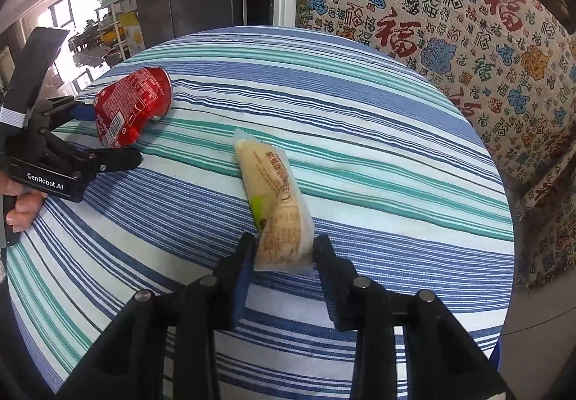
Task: Collect trash
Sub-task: 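Grasp the crushed red Coca-Cola can with the left gripper while the right gripper grasps the bread wrapper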
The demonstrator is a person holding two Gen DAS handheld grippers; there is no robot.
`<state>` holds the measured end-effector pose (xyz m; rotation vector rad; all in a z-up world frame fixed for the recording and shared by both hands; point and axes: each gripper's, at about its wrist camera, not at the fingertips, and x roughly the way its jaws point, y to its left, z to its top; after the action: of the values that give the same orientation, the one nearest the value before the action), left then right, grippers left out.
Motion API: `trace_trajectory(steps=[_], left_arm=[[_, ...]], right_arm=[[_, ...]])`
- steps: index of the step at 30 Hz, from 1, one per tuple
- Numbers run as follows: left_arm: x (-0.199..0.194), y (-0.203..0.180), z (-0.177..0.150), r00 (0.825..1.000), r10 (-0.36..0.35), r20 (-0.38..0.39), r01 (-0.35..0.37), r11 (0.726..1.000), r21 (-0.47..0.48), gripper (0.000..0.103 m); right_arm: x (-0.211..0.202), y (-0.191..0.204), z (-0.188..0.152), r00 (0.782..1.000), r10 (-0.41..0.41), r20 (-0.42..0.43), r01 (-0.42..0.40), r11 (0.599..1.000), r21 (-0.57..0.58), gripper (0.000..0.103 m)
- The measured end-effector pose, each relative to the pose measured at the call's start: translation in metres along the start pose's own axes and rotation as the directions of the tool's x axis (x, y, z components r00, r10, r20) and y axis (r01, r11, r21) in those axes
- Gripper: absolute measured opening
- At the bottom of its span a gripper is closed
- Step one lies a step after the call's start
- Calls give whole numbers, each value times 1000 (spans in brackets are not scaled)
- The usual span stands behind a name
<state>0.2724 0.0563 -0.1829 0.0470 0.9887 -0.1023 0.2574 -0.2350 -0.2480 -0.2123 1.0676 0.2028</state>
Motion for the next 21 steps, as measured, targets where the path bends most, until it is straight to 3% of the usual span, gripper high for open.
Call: trace_trajectory(steps=[2,7,12,21], left_arm=[[0,0,1,1000,6,2,-6,1000,-2,103],[3,0,4,1000,15,6,-15,1000,-11,103],[3,-1,4,1000,13,7,-13,1000,-9,103],[4,0,7,1000,-2,-6,2,1000,5,102]], right_arm=[[2,-8,0,1000,1,1,-1,999,33,54],[12,-10,5,1000,6,15,-6,999,39,64],[22,-5,15,999,-2,44,0,999,48,68],[27,0,24,1000,5,24,-6,999,43,72]])
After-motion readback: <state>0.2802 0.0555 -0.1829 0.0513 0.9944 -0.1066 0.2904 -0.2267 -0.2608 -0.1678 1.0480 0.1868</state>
